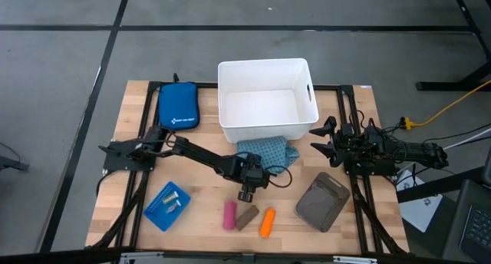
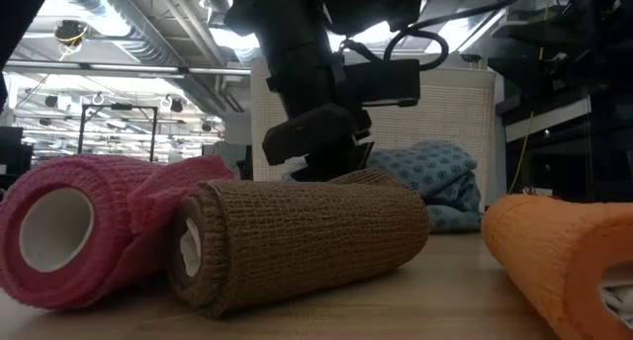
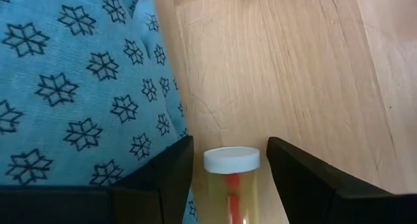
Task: Pick & Place Medicine items
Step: Put the yellow pill bottle into the blue basket
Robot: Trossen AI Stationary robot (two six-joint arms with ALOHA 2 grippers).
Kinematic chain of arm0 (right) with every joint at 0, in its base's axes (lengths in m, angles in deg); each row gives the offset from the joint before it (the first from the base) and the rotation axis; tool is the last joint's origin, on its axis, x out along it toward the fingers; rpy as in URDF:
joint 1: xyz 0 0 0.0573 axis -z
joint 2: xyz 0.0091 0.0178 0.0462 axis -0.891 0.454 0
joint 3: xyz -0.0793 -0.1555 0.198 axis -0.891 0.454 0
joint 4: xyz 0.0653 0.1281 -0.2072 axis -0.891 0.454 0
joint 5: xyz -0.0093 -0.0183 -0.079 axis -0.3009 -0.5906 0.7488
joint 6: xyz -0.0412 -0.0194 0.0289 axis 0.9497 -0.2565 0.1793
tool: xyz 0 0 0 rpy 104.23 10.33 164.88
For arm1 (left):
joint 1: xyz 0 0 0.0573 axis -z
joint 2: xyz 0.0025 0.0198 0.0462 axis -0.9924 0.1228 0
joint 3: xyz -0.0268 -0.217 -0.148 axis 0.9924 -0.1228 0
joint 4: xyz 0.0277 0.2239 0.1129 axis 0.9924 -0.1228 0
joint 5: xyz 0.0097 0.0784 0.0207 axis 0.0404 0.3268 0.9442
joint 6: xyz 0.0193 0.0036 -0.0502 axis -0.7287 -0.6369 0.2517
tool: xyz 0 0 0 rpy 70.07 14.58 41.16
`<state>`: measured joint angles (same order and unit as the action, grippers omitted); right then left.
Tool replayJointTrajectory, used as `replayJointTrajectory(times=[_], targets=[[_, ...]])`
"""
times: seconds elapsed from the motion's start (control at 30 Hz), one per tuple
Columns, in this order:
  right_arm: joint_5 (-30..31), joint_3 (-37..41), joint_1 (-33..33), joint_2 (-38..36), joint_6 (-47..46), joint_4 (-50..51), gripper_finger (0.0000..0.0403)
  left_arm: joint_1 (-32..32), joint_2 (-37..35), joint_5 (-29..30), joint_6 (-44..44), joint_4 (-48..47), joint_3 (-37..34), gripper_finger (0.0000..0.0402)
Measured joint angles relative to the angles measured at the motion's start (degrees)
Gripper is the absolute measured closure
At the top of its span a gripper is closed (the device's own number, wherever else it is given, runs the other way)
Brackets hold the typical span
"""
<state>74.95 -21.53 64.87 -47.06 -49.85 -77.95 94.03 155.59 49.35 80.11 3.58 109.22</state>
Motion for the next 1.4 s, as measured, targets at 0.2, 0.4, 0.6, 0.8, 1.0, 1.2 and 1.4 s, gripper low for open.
replayJointTrajectory(times=[0.2,0.4,0.6,0.8,1.0,1.2,1.4], targets=[[0.0,0.0,0.0,0.0,0.0,0.0,0.0136,0.0,0.0,-0.4,2.4,-1.4,0.0,0.0234],[0.0,0.0,0.0,0.0,0.0,0.0,0.0136,0.5,-0.5,-2.6,3.3,-1.3,-0.1,0.0282],[0.0,0.0,0.0,0.0,0.0,0.0,0.0136,2.0,-2.8,-7.0,5.7,-2.9,-0.3,0.0298],[0.0,0.0,0.0,0.0,0.0,0.5,0.0136,4.5,-7.9,-7.7,8.2,-4.1,-0.2,0.0290],[0.0,0.0,0.0,0.0,0.0,0.4,0.0136,7.6,-15.7,-4.8,14.8,-10.6,-0.2,0.0294],[0.0,0.0,0.0,0.0,0.0,0.4,0.0136,13.2,-23.7,3.0,31.2,-27.8,-0.2,0.0291],[0.0,0.0,0.0,0.0,-0.1,0.4,0.0136,21.5,-28.3,9.7,52.5,-39.3,-0.9,0.0289]])
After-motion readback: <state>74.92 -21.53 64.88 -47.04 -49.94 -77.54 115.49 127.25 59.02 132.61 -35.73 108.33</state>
